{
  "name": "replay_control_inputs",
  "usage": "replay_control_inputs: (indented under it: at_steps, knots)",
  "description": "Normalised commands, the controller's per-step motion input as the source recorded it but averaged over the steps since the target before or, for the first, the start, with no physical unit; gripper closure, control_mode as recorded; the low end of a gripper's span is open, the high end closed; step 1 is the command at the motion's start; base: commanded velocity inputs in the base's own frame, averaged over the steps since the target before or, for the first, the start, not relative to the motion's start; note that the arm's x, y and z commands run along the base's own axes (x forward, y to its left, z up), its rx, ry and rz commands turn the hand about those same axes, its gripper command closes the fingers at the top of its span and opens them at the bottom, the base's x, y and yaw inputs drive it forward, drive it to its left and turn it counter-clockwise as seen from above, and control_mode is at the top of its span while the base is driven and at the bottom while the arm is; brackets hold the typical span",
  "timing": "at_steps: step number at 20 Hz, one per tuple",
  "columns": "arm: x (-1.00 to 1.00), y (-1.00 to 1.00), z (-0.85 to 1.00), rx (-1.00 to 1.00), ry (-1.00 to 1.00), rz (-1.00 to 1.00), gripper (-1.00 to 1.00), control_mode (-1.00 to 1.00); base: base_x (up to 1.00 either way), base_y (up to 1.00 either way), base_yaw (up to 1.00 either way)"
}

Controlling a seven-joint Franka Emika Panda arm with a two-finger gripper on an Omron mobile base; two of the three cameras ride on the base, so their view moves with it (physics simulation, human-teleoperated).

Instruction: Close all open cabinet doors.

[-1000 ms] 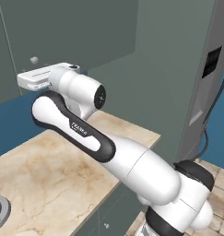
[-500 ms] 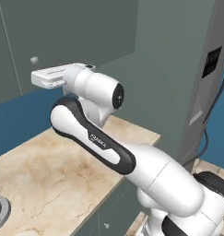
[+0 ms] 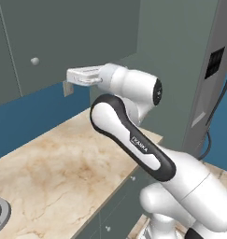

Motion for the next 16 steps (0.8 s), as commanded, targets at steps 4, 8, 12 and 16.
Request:
replay_control_inputs:
  at_steps: [4,8,12,16]
  knots:
    - [-0.14,-0.71,0.06,0.00,0.09,0.00,-1.00,-1.00,0.00,0.00,0.00]
    - [-0.31,-0.68,0.00,0.00,0.09,0.00,-1.00,-1.00,0.00,0.00,0.00]
    - [-0.42,-0.51,0.00,-0.02,0.09,0.00,-1.00,-1.00,0.00,0.00,0.00]
    - [-0.50,-0.25,-0.01,-0.08,0.07,0.00,-1.00,-1.00,0.00,0.00,0.00]
